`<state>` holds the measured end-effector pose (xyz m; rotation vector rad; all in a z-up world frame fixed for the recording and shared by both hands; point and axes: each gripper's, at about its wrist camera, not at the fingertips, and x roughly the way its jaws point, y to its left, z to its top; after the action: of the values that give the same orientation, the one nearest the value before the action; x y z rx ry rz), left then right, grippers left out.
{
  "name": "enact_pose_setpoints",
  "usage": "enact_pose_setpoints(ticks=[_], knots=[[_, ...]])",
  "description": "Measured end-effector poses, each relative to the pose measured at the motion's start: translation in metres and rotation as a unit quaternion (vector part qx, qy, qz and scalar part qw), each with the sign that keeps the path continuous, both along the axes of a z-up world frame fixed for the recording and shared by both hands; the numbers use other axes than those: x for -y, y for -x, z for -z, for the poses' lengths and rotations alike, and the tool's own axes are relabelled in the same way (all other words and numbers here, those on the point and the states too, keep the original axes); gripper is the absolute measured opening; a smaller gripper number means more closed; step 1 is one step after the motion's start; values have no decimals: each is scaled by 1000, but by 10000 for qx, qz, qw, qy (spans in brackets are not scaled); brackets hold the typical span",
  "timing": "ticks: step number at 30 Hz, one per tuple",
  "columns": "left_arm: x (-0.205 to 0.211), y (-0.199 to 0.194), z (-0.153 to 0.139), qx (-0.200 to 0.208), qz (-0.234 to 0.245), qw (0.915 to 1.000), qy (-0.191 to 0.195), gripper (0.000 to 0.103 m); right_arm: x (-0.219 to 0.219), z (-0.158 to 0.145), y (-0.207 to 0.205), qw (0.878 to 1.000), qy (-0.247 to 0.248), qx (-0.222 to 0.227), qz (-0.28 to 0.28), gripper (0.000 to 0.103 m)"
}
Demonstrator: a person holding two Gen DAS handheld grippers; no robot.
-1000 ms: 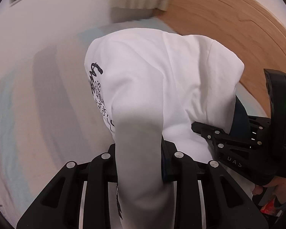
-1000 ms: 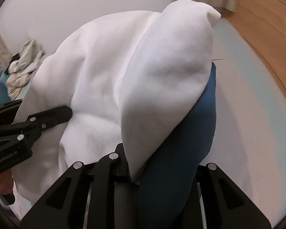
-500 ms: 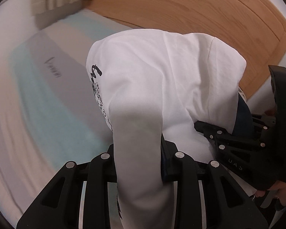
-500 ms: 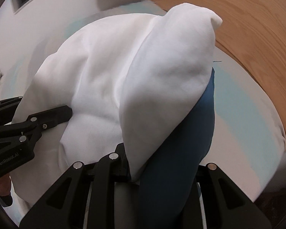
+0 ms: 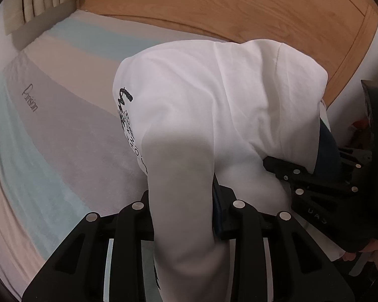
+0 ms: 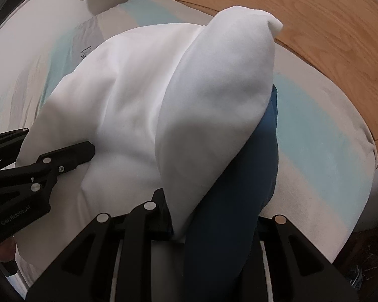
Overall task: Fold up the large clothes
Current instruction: 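Lift the white-and-blue bundle with both tools and carry it toward the headboard, then lower the bundle onto the bed near the headboard and open both tools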
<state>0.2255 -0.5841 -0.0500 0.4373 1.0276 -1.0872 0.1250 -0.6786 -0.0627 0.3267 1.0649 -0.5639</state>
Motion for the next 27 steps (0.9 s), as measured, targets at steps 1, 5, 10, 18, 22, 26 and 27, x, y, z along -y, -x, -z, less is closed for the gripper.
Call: enact_pose_setpoints(ticks=[1,5,10,18,22,26,27], knots=[[-3,-7,3,-2,-10,10000,-10,30,2,1,-2,10000,-13,11,8,19],[-2,10,5,107,-20,9999,-45,33,-5,8,-20,10000,-38,-13,61,21],[-11,13,4,22,-485,9988,-12,58,0,15,-4,9993,3,-184,312,47],[-38,23,-19,152,-927,9954,207,97,0,-8,13,9929,660,-16,994,96],[-58,29,-28,-11,-920,9954,255,97,-13,-24,30,9903,1000,103,959,96],[-84,35,-44,321,-1037,9931,451,97,-32,-44,58,9851,1367,241,1015,96],[-89,38,-48,380,-1045,9926,481,97,-37,-47,60,9844,1405,311,1014,96]])
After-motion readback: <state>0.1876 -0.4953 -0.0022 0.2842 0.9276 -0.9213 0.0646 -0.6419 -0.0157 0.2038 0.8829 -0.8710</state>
